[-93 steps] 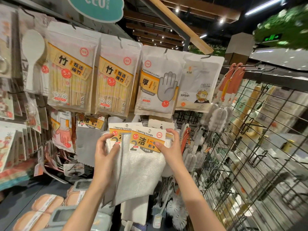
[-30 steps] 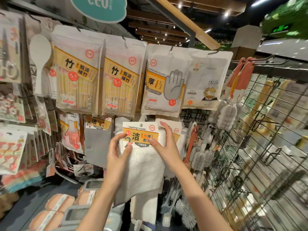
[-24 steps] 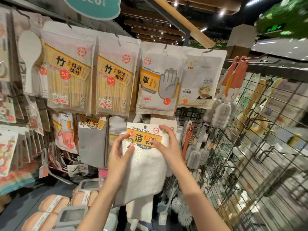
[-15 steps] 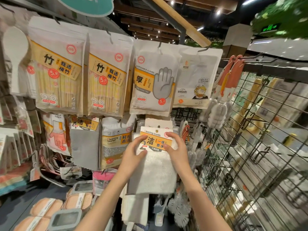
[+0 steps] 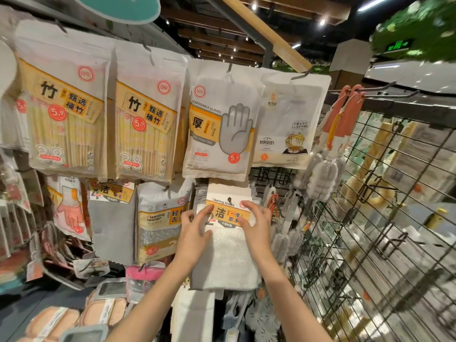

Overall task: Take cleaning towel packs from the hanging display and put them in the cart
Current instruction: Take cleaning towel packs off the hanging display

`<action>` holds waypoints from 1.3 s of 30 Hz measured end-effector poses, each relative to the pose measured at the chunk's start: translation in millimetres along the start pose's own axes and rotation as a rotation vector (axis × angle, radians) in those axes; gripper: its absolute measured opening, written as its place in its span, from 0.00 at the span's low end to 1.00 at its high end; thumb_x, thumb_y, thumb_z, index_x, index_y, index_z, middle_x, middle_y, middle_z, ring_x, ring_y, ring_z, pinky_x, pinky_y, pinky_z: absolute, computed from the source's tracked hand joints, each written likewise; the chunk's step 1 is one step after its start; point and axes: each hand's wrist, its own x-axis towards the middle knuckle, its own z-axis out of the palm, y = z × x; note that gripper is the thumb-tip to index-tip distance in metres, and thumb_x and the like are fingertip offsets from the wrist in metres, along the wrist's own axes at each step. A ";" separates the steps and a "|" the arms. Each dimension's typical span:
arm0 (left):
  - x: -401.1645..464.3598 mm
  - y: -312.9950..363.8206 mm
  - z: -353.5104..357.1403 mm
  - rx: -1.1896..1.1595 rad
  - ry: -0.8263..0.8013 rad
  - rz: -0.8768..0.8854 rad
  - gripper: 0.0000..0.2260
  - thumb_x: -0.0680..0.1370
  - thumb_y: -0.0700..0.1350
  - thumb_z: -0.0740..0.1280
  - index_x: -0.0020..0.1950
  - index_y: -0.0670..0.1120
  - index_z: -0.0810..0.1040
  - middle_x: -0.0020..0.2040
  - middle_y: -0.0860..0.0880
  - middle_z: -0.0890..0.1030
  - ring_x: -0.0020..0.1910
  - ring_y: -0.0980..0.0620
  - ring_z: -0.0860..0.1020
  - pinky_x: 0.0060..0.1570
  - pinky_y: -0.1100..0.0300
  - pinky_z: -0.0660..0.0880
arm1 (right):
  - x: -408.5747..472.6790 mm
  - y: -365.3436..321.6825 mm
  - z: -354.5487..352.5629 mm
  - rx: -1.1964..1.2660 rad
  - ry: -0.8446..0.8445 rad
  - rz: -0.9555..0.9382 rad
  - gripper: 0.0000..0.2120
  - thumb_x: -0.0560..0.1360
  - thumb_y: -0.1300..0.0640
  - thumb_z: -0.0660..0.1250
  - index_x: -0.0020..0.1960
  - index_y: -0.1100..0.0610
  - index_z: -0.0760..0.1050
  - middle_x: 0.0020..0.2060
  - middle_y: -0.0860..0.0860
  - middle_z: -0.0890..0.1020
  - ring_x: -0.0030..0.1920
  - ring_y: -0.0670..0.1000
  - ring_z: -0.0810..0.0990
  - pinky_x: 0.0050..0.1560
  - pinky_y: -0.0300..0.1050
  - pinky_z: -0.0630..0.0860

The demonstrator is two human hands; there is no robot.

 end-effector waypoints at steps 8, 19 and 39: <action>13.1 -5.7 17.9 0.564 0.067 0.329 0.38 0.71 0.44 0.73 0.75 0.58 0.59 0.78 0.46 0.50 0.76 0.44 0.44 0.72 0.45 0.42 | 2.7 24.8 11.3 -0.437 0.074 -0.243 0.26 0.73 0.57 0.70 0.68 0.44 0.68 0.73 0.46 0.55 0.74 0.46 0.46 0.73 0.45 0.51; 47.8 -13.0 11.5 0.555 -0.050 0.248 0.39 0.74 0.59 0.66 0.72 0.64 0.40 0.73 0.60 0.34 0.72 0.54 0.33 0.72 0.46 0.42 | 27.3 35.5 0.4 -0.545 -0.116 -0.321 0.35 0.72 0.49 0.69 0.74 0.40 0.55 0.75 0.40 0.54 0.75 0.46 0.49 0.76 0.49 0.51; 84.6 -9.0 14.2 0.569 -0.170 0.143 0.42 0.73 0.60 0.68 0.76 0.59 0.42 0.78 0.48 0.50 0.77 0.44 0.49 0.72 0.50 0.54 | 68.4 44.2 6.7 -0.568 -0.128 -0.311 0.33 0.71 0.49 0.71 0.72 0.43 0.61 0.75 0.41 0.57 0.75 0.47 0.56 0.70 0.55 0.63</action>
